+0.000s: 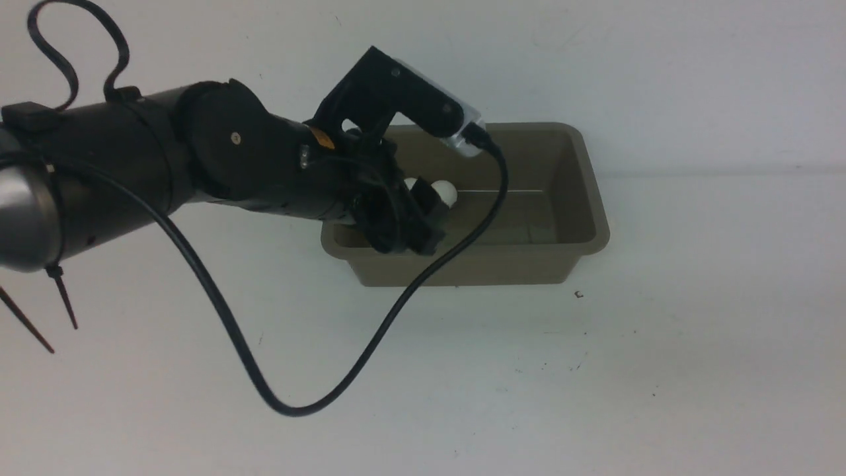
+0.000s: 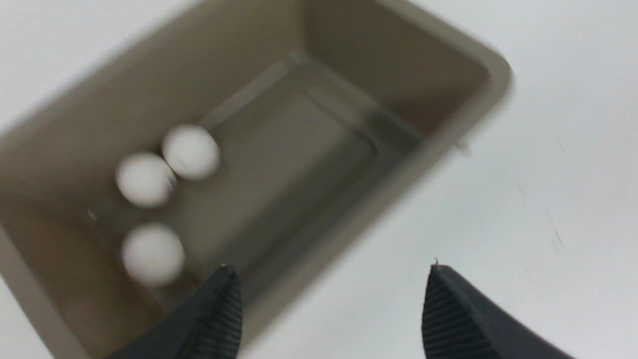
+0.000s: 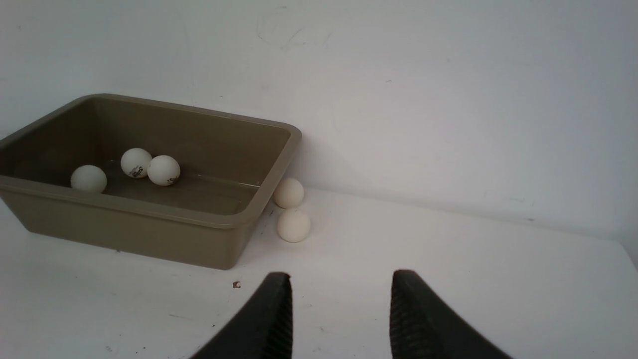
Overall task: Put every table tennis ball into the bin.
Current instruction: Use the right arm to clamp the table tennis ball closest to it
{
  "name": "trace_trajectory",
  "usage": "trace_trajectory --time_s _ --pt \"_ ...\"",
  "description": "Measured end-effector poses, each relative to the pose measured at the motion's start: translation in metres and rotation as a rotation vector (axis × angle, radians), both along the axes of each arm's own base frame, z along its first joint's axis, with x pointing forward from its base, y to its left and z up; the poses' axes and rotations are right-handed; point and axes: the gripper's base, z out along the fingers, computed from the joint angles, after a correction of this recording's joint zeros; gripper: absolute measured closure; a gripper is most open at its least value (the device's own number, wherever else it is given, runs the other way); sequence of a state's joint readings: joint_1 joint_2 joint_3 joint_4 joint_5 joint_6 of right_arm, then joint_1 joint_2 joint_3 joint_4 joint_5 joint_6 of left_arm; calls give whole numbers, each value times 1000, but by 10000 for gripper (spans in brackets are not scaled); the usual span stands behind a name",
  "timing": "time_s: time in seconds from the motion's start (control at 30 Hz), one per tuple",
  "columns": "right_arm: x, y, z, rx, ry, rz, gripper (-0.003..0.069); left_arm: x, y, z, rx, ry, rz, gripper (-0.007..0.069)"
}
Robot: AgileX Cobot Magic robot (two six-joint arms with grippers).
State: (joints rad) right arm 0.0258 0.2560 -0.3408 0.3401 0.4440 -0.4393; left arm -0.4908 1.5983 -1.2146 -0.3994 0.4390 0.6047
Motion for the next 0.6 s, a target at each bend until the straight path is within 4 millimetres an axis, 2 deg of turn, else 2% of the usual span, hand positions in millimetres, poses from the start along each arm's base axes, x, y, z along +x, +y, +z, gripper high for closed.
trace_trajectory --time_s 0.2,0.23,0.3,0.4,0.6 --pt "0 0 0 0 0 0 396 -12 15 -14 178 184 39 187" --pt "0 0 0 0 0 0 396 -13 25 -18 280 214 109 187" --pt "0 0 0 0 0 0 396 -12 34 -19 339 236 197 187" --pt "0 0 0 1 -3 -1 396 -12 40 -20 348 257 303 187" --pt "3 0 6 0 7 1 396 -11 38 -18 308 255 316 187"
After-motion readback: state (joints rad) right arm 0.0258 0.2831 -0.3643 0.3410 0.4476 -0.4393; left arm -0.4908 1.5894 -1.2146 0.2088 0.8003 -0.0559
